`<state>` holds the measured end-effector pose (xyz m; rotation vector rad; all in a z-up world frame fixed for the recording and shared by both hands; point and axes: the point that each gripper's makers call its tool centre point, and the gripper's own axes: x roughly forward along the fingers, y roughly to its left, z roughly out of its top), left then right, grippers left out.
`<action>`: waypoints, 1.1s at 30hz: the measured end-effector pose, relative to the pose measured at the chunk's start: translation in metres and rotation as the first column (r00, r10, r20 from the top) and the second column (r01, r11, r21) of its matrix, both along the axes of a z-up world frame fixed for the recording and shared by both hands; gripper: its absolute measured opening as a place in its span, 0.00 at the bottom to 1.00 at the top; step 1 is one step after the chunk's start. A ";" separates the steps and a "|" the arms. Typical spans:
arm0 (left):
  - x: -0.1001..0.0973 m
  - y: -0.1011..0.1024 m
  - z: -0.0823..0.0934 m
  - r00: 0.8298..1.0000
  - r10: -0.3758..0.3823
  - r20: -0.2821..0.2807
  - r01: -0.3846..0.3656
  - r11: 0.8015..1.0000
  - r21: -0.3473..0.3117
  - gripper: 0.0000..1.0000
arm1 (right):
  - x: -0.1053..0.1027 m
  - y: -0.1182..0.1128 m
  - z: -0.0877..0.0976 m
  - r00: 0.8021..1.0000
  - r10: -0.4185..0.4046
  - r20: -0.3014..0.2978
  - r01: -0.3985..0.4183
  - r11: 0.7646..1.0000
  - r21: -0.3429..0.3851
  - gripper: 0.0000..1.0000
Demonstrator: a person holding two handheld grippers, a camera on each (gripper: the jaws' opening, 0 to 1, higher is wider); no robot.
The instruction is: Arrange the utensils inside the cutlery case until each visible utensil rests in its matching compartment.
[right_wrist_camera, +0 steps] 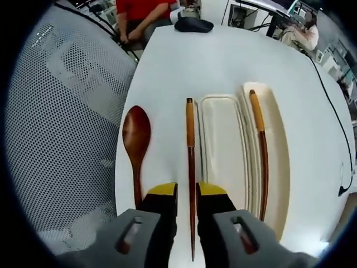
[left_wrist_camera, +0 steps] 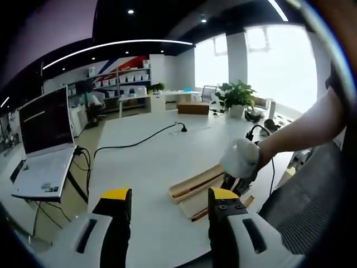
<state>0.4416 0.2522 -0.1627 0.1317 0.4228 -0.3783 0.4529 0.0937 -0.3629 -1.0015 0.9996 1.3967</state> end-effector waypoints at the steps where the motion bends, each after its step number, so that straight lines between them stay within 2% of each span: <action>1: 0.000 0.000 0.000 1.000 -0.001 0.000 0.001 1.000 0.000 0.57 | 0.001 0.000 0.000 1.000 0.009 0.011 -0.009 1.000 -0.010 0.07; 4: 0.000 0.000 -0.001 1.000 -0.002 -0.003 0.002 1.000 0.002 0.57 | 0.002 0.001 -0.001 0.999 0.031 0.029 -0.030 0.999 -0.024 0.05; 13: -0.001 -0.001 -0.001 1.000 -0.005 -0.005 0.005 1.000 0.004 0.57 | 0.004 0.005 0.000 1.000 0.011 0.019 -0.010 1.000 -0.023 0.01; 22: -0.001 0.000 -0.001 1.000 -0.001 -0.004 0.001 1.000 0.003 0.56 | 0.005 0.005 -0.001 1.000 0.012 0.006 -0.011 0.998 -0.066 0.01; 26: -0.001 0.000 -0.001 1.000 -0.002 -0.005 0.002 1.000 0.005 0.56 | 0.004 0.005 -0.001 0.999 0.051 0.012 -0.050 0.995 -0.082 0.00; 33: -0.001 0.001 -0.002 1.000 0.001 -0.006 -0.001 1.000 0.007 0.56 | 0.003 0.006 -0.001 0.998 0.069 0.007 -0.068 0.991 -0.117 0.00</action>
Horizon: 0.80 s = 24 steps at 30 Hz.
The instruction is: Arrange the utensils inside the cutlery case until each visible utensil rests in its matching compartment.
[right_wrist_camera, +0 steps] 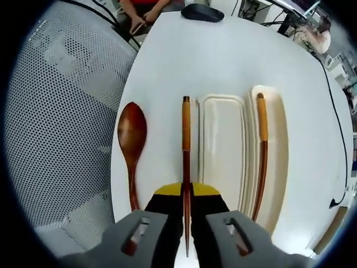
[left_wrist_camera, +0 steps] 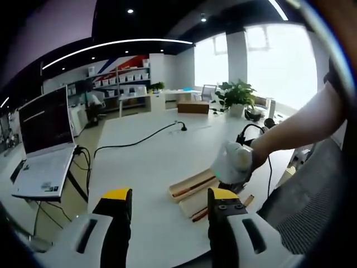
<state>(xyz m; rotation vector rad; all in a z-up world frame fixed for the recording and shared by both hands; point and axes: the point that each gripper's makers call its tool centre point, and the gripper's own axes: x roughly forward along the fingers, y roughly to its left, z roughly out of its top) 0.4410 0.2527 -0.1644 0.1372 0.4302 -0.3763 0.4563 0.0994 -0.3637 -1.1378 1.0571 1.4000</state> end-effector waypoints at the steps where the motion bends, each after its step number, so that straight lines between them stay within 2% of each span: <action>1: 0.000 0.000 0.000 1.000 0.000 0.001 0.000 1.000 0.001 0.56 | 0.000 0.000 0.000 1.000 0.002 0.001 -0.002 1.000 -0.003 0.00; 15: -0.001 -0.001 -0.002 1.000 -0.004 -0.014 0.004 1.000 -0.008 0.56 | -0.004 -0.002 0.001 0.999 -0.043 0.006 0.043 0.999 0.011 0.00; 18: -0.002 -0.004 -0.002 1.000 -0.024 -0.012 0.024 1.000 0.019 0.56 | -0.003 -0.005 0.001 0.998 -0.057 0.012 0.056 0.998 0.011 0.00; 22: -0.001 -0.001 0.000 1.000 -0.005 -0.007 0.005 1.000 -0.004 0.56 | -0.005 -0.008 0.004 0.997 -0.078 0.000 0.078 0.997 0.028 0.00; 24: -0.002 -0.003 -0.002 1.000 -0.020 -0.011 0.021 1.000 0.012 0.56 | -0.004 -0.009 0.006 0.997 -0.081 0.004 0.081 0.996 0.034 0.00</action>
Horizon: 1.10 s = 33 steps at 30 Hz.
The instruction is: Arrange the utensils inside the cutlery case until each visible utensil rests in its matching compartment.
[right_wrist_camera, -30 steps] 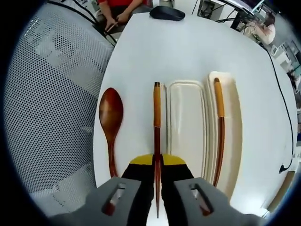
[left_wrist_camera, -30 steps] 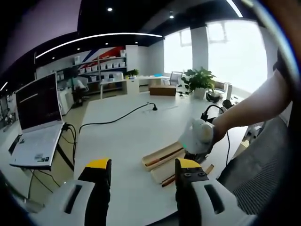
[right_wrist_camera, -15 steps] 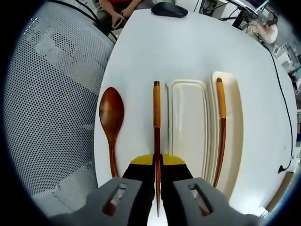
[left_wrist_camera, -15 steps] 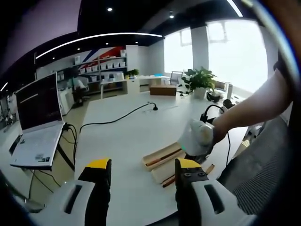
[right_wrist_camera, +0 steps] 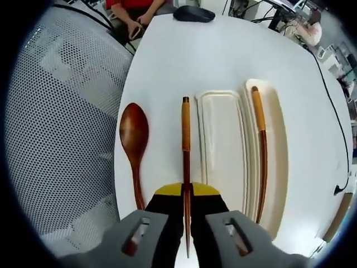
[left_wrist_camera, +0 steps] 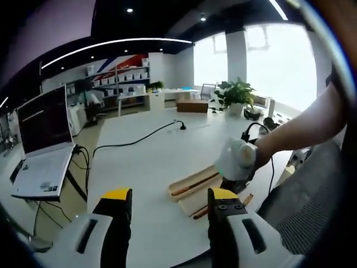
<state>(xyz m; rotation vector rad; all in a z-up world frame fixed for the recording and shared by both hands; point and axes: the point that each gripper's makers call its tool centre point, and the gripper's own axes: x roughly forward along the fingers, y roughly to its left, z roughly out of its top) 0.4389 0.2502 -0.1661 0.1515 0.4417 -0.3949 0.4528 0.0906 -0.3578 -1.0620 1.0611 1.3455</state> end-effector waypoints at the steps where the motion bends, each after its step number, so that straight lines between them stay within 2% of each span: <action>1: 0.000 0.000 0.000 1.000 -0.002 0.002 0.002 1.000 0.004 0.56 | 0.002 0.000 0.003 1.000 0.001 0.010 -0.001 1.000 0.005 0.00; 5: 0.001 0.004 0.004 1.000 0.019 0.014 -0.019 1.000 -0.015 0.56 | 0.008 0.003 0.015 1.000 -0.011 0.022 0.010 0.999 0.032 0.00; 14: -0.001 -0.001 -0.001 1.000 0.001 -0.007 -0.001 1.000 -0.005 0.56 | 0.033 0.006 0.042 0.997 -0.023 0.068 0.017 0.997 0.079 0.00; 24: 0.000 -0.001 -0.002 1.000 0.001 -0.011 -0.001 1.000 0.002 0.56 | 0.054 0.008 0.047 0.995 -0.014 0.102 0.006 0.998 0.069 0.00; 33: 0.000 -0.001 -0.003 1.000 0.000 -0.016 0.000 1.000 0.011 0.56 | 0.067 0.012 0.040 0.995 -0.004 0.104 -0.001 0.999 0.050 0.00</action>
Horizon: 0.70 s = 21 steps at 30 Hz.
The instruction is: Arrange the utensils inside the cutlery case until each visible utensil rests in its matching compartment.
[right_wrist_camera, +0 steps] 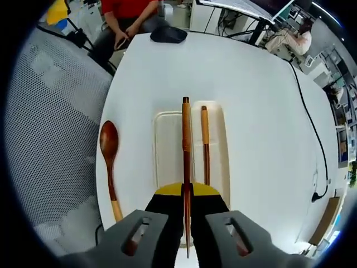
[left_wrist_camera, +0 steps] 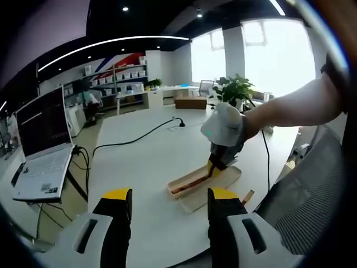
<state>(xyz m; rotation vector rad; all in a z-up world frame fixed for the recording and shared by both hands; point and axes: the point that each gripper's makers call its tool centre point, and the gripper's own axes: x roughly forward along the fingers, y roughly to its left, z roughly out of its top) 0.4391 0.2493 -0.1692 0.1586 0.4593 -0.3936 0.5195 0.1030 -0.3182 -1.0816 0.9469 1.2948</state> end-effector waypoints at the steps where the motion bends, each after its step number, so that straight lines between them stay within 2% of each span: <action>1: 0.000 0.000 0.000 1.000 0.000 -0.002 0.000 1.000 0.000 0.56 | 0.002 0.001 -0.001 1.000 -0.004 0.001 0.004 1.000 -0.001 0.00; 6: 0.000 -0.001 -0.001 1.000 -0.004 -0.004 0.004 1.000 0.002 0.56 | 0.006 0.003 -0.004 1.000 -0.001 0.008 0.001 1.000 0.000 0.00; 9: 0.000 -0.001 -0.001 1.000 -0.014 0.001 0.014 0.999 0.046 0.56 | 0.007 0.004 -0.006 1.000 0.005 0.008 -0.005 1.000 -0.004 0.00; 21: 0.000 0.001 -0.003 1.000 -0.004 -0.008 0.004 1.000 0.026 0.56 | 0.013 0.009 -0.018 1.000 0.021 -0.001 -0.021 1.000 -0.021 0.00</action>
